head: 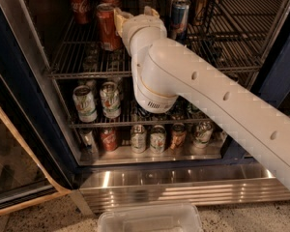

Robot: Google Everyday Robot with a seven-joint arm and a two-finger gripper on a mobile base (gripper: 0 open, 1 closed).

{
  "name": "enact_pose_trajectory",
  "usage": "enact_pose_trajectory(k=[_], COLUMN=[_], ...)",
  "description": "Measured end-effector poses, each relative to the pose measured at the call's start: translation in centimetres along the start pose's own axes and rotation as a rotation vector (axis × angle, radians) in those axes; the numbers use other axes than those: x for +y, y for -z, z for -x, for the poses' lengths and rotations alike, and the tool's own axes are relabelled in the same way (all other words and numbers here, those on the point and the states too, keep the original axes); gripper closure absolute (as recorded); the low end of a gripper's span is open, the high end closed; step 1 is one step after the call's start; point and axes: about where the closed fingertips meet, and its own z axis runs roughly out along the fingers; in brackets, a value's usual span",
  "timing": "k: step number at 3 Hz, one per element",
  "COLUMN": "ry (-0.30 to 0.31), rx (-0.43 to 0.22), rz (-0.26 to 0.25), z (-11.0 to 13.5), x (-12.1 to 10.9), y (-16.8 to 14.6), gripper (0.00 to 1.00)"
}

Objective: Pick water bottle from top shelf of fridge

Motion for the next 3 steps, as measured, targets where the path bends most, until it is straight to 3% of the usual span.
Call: enact_pose_trajectory(k=[2,3], ry=[-0.03,-0.03], rx=[-0.008,-0.008], rz=[-0.012,-0.012], z=[-0.01,-0.01], x=[-1.59,-1.59], y=[-1.44,-1.44], gripper=[0.42,0.35])
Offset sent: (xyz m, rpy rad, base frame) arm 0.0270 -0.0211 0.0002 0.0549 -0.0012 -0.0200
